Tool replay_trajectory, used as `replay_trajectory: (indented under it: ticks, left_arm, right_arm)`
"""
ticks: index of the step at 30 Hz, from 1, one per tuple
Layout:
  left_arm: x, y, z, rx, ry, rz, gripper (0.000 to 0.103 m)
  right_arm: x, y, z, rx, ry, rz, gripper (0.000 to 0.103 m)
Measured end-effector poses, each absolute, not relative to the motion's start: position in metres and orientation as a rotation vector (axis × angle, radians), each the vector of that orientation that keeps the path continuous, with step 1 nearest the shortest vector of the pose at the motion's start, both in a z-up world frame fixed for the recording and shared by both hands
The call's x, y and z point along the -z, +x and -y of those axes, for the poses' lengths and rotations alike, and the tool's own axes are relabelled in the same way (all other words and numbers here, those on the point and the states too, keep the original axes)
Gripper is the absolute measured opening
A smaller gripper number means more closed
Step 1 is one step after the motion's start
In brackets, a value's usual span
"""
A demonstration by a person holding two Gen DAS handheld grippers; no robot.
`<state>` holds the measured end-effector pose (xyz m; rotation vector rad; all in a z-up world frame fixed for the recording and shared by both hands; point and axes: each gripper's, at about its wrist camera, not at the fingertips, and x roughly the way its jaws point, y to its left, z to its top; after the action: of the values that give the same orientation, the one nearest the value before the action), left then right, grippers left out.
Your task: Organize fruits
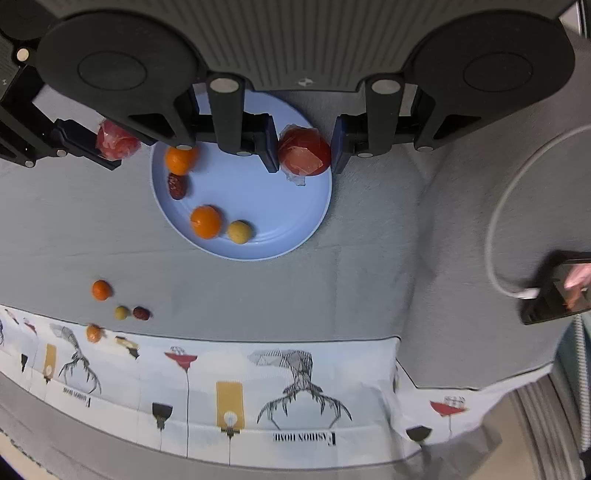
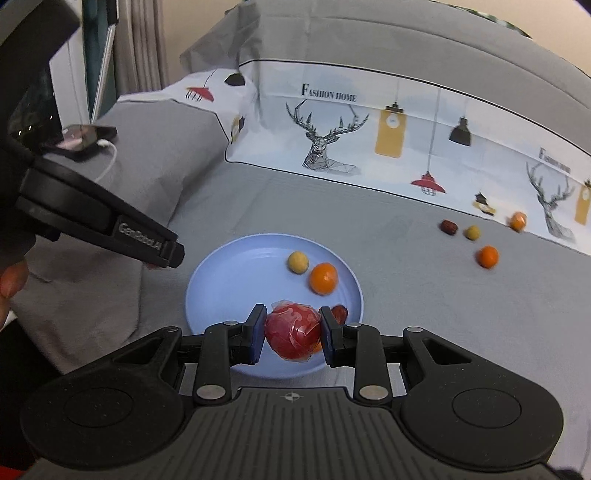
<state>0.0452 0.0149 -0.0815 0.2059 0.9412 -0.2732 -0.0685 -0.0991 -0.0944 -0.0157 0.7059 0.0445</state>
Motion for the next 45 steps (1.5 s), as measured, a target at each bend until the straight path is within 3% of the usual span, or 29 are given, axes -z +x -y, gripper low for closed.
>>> replay_trajectory:
  ticks: [16,18,20,21,22,23,24,25,30,36,45]
  left_arm:
    - [0.145,0.115,0.008,0.251,0.262,-1.015,0.033]
    - [0.147,0.121,0.007,0.246,0.249,-1.016,0.044]
    - [0.143,0.122,0.006,0.246,0.234,-0.995,0.093]
    - [0.14,0.121,0.007,0.241,0.232,-0.975,0.102]
    - [0.135,0.117,0.007,0.241,0.23,-0.944,0.102]
    - [0.129,0.113,0.006,0.255,0.234,-0.917,0.102]
    - [0.124,0.11,0.007,0.269,0.244,-0.914,0.102]
    - [0.121,0.107,0.006,0.277,0.257,-0.922,0.102]
    - [0.1,0.068,-0.009,0.269,0.269,-0.919,0.102]
    - [0.078,0.007,-0.031,0.24,0.263,-0.884,0.103]
    - [0.043,-0.048,-0.05,0.203,0.23,-0.842,0.103]
  right_arm:
    - [0.146,0.008,0.102,-0.057,-0.069,-0.815,0.032]
    - [0.15,0.014,0.101,-0.064,-0.081,-0.814,0.032]
    - [0.152,0.02,0.1,-0.079,-0.086,-0.81,0.032]
    - [0.152,0.023,0.1,-0.087,-0.083,-0.811,0.039]
    - [0.151,0.025,0.1,-0.087,-0.081,-0.814,0.049]
    - [0.148,0.026,0.1,-0.079,-0.075,-0.809,0.07]
    - [0.144,0.023,0.101,-0.072,-0.064,-0.796,0.084]
    - [0.139,0.02,0.102,-0.074,-0.053,-0.783,0.088]
    - [0.119,-0.014,0.105,-0.094,-0.016,-0.8,0.096]
    - [0.095,-0.072,0.1,-0.111,0.006,-0.8,0.099]
    - [0.056,-0.139,0.096,-0.011,0.033,-0.656,0.102]
